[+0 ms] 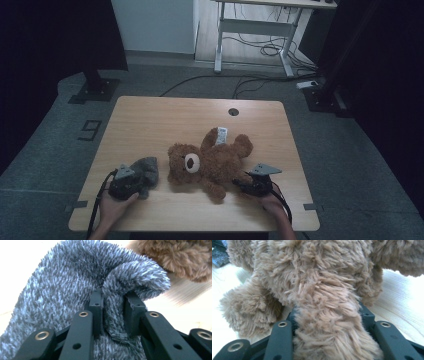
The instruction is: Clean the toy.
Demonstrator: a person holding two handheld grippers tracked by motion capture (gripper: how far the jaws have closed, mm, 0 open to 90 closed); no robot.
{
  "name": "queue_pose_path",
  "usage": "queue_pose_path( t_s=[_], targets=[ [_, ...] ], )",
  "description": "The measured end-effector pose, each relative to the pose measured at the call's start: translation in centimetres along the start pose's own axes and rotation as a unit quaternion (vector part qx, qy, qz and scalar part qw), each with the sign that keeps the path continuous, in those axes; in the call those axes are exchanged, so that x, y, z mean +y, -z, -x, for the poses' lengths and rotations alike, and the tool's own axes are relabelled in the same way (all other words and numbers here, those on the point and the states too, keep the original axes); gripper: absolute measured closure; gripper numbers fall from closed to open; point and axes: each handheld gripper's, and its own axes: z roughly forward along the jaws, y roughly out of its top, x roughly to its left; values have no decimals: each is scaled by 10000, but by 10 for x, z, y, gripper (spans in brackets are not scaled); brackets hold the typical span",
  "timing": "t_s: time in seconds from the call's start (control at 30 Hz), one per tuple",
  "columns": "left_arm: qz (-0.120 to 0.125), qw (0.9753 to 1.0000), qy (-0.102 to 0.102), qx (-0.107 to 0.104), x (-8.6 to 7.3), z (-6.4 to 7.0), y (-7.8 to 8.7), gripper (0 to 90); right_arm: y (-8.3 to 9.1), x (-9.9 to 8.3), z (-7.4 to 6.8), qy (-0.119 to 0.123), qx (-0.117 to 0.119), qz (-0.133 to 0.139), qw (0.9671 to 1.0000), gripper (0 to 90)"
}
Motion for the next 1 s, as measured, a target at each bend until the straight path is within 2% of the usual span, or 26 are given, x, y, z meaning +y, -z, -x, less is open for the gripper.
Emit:
queue_pose_path(
  t_s=[0.13,0.33,0.4,0.47,0.6,0.67,0.77,0.9,1.0],
  targets=[
    [-102,9999,-12,100,-3,-1,7,710,0,0,0,11,-1,-9,10000,536],
    [-11,9996,263,106,-14,-11,19,708,0,0,0,14,3,-17,10000,531],
    [57,9994,322,84,-15,-13,22,681,0,0,0,20,-3,-19,10000,526],
    [126,9994,325,26,-12,-12,24,609,0,0,0,8,1,-20,10000,521],
    [496,9986,153,74,8,3,37,479,0,0,0,10,-4,-27,10000,518],
    [789,9969,54,56,21,13,45,428,0,0,-1,21,-5,-32,10000,515],
    [1091,9939,-7,-186,40,27,48,398,0,0,-1,36,-12,-49,10000,497],
    [962,9939,-233,-491,58,48,28,369,1,0,-2,103,-59,-46,9999,438],
    [755,9944,-260,-693,66,57,5,350,2,0,-2,103,-150,-56,9998,367]
  ],
)
